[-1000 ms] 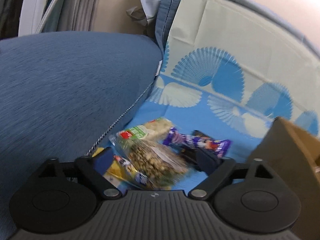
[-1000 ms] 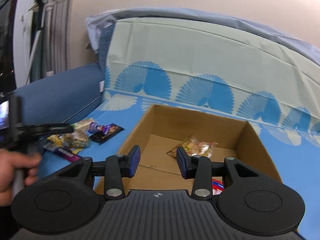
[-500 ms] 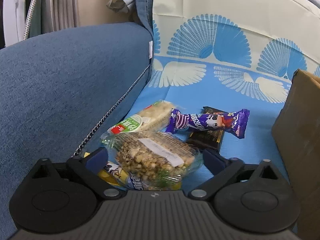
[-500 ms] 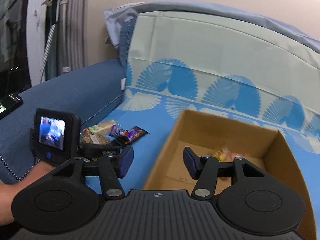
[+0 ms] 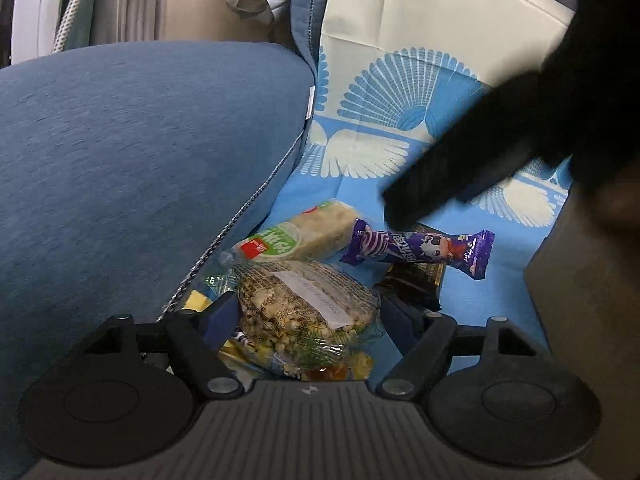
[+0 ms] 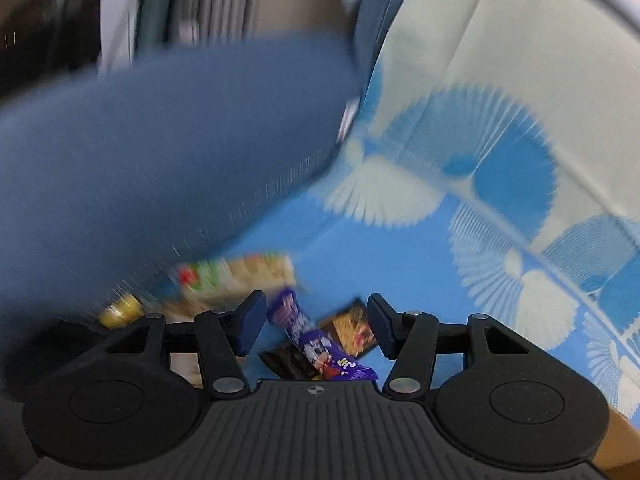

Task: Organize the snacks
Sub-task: 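Close right tool on the purple candy bar while left tool lowers onto the nut cake bag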

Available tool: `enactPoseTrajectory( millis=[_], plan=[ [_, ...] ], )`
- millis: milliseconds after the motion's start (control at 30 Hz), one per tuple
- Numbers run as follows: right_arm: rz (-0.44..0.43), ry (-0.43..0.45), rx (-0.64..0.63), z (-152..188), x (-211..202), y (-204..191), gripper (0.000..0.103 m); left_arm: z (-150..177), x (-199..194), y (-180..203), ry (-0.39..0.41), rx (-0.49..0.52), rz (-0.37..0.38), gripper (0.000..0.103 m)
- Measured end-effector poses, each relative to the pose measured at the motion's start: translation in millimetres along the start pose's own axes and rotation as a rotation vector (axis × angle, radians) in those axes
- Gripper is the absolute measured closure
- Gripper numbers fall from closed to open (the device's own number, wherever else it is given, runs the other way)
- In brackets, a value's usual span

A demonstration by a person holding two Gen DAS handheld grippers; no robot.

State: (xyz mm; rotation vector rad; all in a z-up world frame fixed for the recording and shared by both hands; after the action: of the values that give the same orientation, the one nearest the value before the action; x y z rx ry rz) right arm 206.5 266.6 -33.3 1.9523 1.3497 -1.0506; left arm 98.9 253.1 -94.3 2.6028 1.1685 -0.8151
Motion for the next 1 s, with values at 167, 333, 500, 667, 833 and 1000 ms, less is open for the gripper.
enactPoseTrajectory(
  millis=[167,333,500,667,833,1000],
  plan=[
    [-0.028,-0.166,0.016,21.8,38.6,7.4,0.072,-0.4,-2.5,-5.2,-0.012,-0.027,0.043,0.022],
    [-0.054,-0.122,0.026,26.9,14.9,-2.3,0.086,-1.2,-2.3,-8.0,-0.019,-0.045,0.073,0.022],
    [-0.032,-0.014,0.027,30.4,-49.7,-17.5,0.086,-1.8,-6.9,-13.2,-0.022,-0.062,0.11,0.023],
    [0.006,0.12,0.057,57.9,-132.5,-43.9,0.086,-1.9,-27.4,-19.7,-0.026,-0.064,0.178,0.024],
    [0.009,0.21,0.049,104.5,-189.6,-84.7,0.085,2.2,-55.8,-31.0,-0.074,-0.057,0.268,0.032],
    [-0.04,0.264,0.192,152.2,-197.7,-106.0,0.085,13.3,-70.6,-52.6,-0.174,-0.049,0.301,0.033]
  ],
)
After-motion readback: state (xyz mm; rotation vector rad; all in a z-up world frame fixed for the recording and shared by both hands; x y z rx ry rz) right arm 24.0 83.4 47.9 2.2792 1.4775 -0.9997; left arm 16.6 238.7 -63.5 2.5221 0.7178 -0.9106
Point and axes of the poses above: each gripper's, at about its wrist camera, not at the fingertips, and x roughly the way its jaws point, y to its right, z to its underside, the point moved 5 cm from there along x, roughly the way its jaws point, and after that the axes turned 13 degrees about -z, right-handed, at the moved point
